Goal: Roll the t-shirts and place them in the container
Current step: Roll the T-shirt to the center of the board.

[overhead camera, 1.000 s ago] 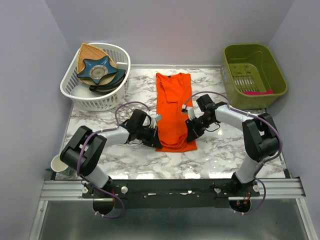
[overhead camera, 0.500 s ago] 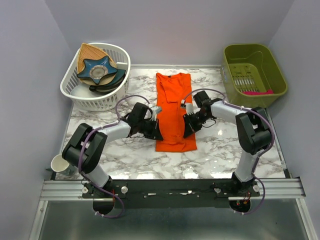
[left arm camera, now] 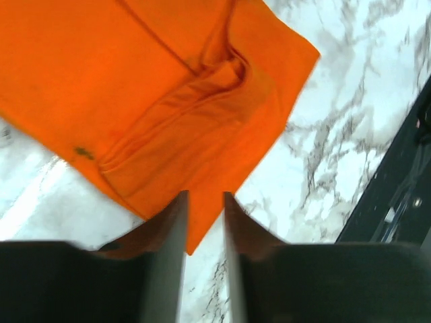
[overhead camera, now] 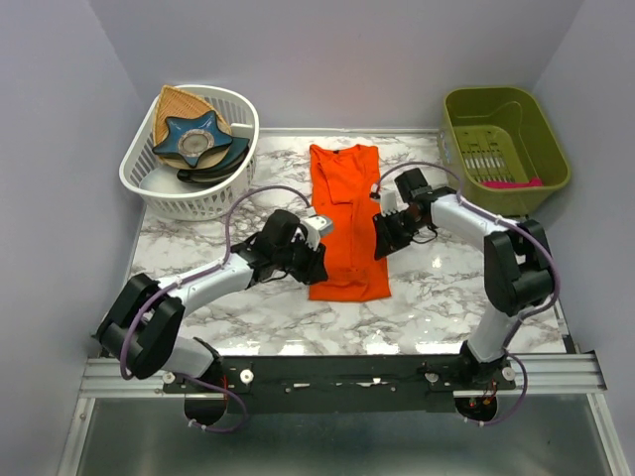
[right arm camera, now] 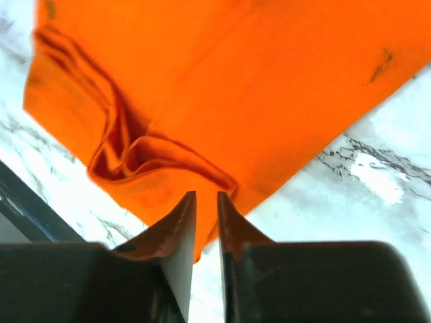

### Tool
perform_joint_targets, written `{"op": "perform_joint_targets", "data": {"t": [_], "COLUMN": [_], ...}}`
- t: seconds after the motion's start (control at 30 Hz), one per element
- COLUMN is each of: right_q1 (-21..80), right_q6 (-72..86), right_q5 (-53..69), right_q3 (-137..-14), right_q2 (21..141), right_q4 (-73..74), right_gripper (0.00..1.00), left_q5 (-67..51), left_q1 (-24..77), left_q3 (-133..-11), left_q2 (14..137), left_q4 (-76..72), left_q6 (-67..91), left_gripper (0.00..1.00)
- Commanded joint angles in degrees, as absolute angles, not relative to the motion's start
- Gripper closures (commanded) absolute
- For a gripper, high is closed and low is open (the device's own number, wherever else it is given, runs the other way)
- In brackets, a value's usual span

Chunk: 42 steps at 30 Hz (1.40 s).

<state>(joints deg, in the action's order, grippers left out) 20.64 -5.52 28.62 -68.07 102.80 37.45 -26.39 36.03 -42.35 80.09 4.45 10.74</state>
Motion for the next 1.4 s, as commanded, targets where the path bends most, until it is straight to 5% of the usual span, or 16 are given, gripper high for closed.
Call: {"op": "perform_joint_targets", "data": {"t": [0.0, 0.17, 0.27, 0.5, 0.77, 1.17, 1.37], "right_q1": [20.74, 20.83, 20.83, 21.27, 21.27, 21.53, 22.06], "right_q6": [-14.04, -32.84, -43.92, -51.95, -51.86, -53.60, -63.80], "right_q5": [31.46, 30.85, 32.51, 29.89, 28.12, 30.06, 33.22], "right_q3": [-68.55, -60.58, -53.02, -43.16, -39.55, -33.94, -27.69], "right_q2": [96.16, 80.56, 73.94, 65.13, 62.06, 58.19, 52.22], "right_q4": [42.09, 37.80, 34.64, 23.40, 19.86, 18.64, 14.50], "right_gripper": [0.61, 0.44, 0.39, 0.38, 0.38, 0.38, 0.38], "left_q5": [-27.94, -26.64, -24.44, -16.27, -14.59, -11.25, -10.72], "left_q1": [39.99, 43.85, 46.23, 48.16, 51.68, 55.99, 55.99], "left_q3": [-41.92, -44.11, -41.51, -30.26, -24.61, -24.34, -26.54], "left_q2": [77.79, 73.31, 70.06, 66.27, 68.20, 74.62, 76.64], "left_q4": [6.14, 11.15, 13.62, 0.30, -7.65, -5.02, -0.09], "left_q6": [2.65, -11.75, -24.20, -44.80, -50.45, -58.35, -58.80], "left_gripper": [0.54, 0.34, 0.31, 0.29, 0.31, 0.53, 0.81]}}
